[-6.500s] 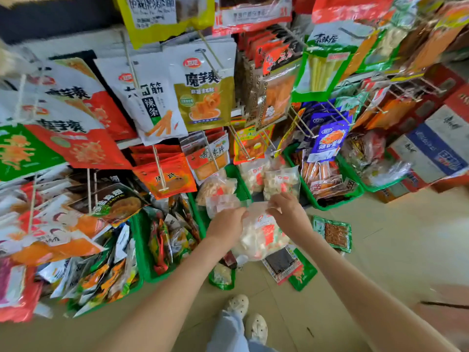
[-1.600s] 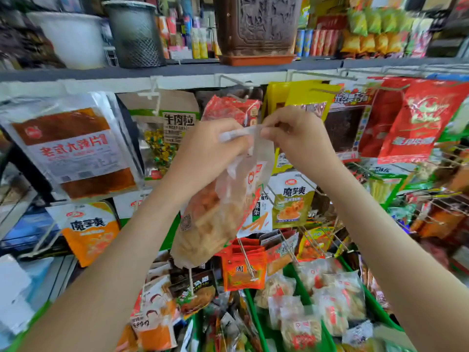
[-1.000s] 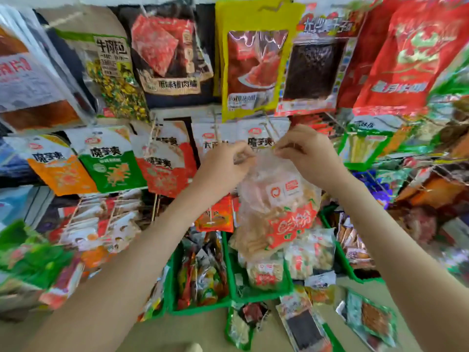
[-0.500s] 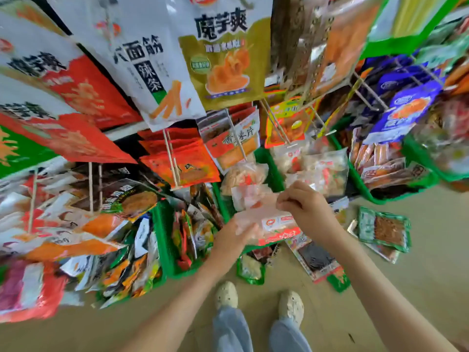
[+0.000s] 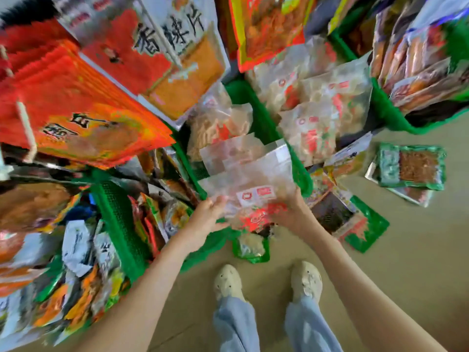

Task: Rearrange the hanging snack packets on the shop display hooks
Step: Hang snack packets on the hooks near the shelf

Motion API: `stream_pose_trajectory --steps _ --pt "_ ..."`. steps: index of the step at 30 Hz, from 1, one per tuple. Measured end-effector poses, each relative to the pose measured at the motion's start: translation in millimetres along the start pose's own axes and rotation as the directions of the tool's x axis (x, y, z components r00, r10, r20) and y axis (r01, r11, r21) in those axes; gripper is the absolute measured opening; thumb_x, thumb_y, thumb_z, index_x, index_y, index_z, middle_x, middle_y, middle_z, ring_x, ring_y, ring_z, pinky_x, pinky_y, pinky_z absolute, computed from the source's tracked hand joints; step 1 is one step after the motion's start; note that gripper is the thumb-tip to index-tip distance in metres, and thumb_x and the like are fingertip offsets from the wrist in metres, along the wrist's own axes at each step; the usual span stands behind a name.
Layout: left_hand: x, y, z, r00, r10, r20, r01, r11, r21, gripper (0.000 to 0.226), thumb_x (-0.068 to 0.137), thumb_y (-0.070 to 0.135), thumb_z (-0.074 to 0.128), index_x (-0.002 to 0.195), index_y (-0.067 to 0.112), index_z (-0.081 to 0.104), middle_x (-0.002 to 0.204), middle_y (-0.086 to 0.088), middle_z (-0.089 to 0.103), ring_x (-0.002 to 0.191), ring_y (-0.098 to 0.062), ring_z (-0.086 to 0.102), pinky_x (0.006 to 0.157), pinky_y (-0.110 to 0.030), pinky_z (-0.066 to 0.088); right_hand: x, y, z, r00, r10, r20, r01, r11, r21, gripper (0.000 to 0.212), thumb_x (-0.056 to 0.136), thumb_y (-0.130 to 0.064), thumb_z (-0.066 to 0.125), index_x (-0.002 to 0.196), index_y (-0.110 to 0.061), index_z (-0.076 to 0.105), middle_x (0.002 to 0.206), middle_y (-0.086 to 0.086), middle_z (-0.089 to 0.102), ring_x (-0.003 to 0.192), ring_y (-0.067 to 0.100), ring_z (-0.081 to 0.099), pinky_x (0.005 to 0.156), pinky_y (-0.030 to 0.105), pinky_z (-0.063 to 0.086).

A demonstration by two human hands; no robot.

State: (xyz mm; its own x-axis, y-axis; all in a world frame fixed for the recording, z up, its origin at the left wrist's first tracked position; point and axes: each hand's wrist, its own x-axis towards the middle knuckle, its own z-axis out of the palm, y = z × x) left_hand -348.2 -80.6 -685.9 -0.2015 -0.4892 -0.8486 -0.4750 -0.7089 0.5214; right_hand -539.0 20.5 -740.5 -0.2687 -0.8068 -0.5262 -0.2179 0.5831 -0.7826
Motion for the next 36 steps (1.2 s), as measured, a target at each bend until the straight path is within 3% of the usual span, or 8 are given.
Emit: stream_pose_trajectory --steps 3,7,11,18,23,29,33,36 --pt "31.7 -13.8 -5.0 0.999 0.032 -0.023 -0.033 0.998 -0.050 0.043 0.093 0.038 0.048 0.126 0.012 0.051 0.130 -0.010 0.054 0.118 -0.023 0.053 0.092 -0.036 0.046 27.7 10.6 21.9 0.999 0.018 -0.045 -0.019 1.000 -0.014 0.050 0.067 0.006 0.076 0.105 -0.012 0.051 0.087 -0.010 0.053 0.071 -0.012 0.055 0.065 0.007 0.042" --pt "58.2 -41.3 -9.0 0.988 0.063 -0.144 -0.080 0.990 -0.118 0.018 0.085 0.030 0.066 0.100 0.037 0.058 0.114 0.008 0.062 0.109 -0.012 0.056 0.098 -0.037 0.041 64.2 57.0 55.9 0.999 0.021 0.026 -0.019 0.996 -0.083 0.072 0.051 -0.040 0.079 0.115 -0.017 0.054 0.104 0.004 0.061 0.097 0.025 0.059 0.083 0.042 0.051" --pt "80.3 -79.7 -8.9 0.969 -0.003 -0.247 -0.016 0.997 -0.076 0.098 0.046 0.065 0.082 0.129 0.026 0.047 0.128 0.003 0.057 0.115 -0.011 0.055 0.101 -0.041 0.043 63.1 58.3 66.1 0.997 0.074 0.020 -0.072 0.996 -0.060 0.077 0.046 -0.046 0.075 0.116 -0.027 0.050 0.108 -0.002 0.061 0.100 0.016 0.060 0.083 0.038 0.051" --pt "74.9 -88.7 11.9 0.976 0.048 -0.210 -0.004 0.978 0.208 0.066 0.065 0.067 0.066 0.104 0.013 0.066 0.096 -0.003 0.069 0.086 -0.014 0.063 0.070 -0.031 0.049 51.5 67.4 59.6 0.997 0.066 0.030 -0.062 0.993 -0.096 0.063 0.061 -0.043 0.074 0.118 -0.028 0.051 0.113 -0.008 0.057 0.101 0.011 0.058 0.087 0.039 0.049" --pt "78.7 -91.2 12.7 0.988 0.095 -0.126 -0.066 0.975 0.214 0.070 0.065 0.076 0.060 0.093 0.012 0.069 0.092 -0.013 0.070 0.079 -0.021 0.063 0.070 -0.037 0.049 59.1 73.3 54.6 1.000 -0.008 -0.012 0.002 0.910 -0.416 0.058 0.069 -0.057 0.067 0.119 -0.032 0.051 0.105 -0.024 0.050 0.114 0.001 0.043 0.107 0.033 0.004" --pt "93.4 -101.3 9.9 0.996 -0.009 -0.088 0.008 1.000 -0.015 0.055 0.056 0.069 0.073 0.092 0.027 0.072 0.098 0.003 0.073 0.101 -0.018 0.065 0.096 -0.045 0.048 61.7 65.0 57.4 1.000 0.001 0.024 0.006 0.953 -0.304 0.066 0.071 -0.039 0.075 0.126 -0.017 0.046 0.115 -0.002 0.056 0.106 0.020 0.054 0.081 0.028 0.038" --pt "85.6 -95.6 15.2 0.985 -0.036 -0.170 0.014 0.991 -0.131 0.068 0.066 0.050 0.078 0.122 0.021 0.055 0.115 0.006 0.065 0.106 -0.011 0.060 0.098 -0.037 0.046 50.7 52.8 55.8 0.998 0.040 0.046 -0.027 0.969 -0.247 0.085 0.072 -0.038 0.074 0.141 -0.017 0.029 0.137 0.002 0.042 0.126 0.022 0.041 0.103 0.043 0.036" --pt "62.3 -81.6 20.9 0.963 -0.136 -0.232 0.118 0.989 -0.087 0.071 0.076 0.039 0.074 0.131 0.018 0.036 0.123 0.004 0.050 0.110 -0.016 0.052 0.098 -0.039 0.044 25.7 27.9 51.0 0.992 0.068 -0.108 -0.076 0.994 -0.077 0.093 0.075 -0.030 0.075 0.146 -0.014 0.017 0.146 0.007 0.031 0.134 0.022 0.031 0.107 0.042 0.032"
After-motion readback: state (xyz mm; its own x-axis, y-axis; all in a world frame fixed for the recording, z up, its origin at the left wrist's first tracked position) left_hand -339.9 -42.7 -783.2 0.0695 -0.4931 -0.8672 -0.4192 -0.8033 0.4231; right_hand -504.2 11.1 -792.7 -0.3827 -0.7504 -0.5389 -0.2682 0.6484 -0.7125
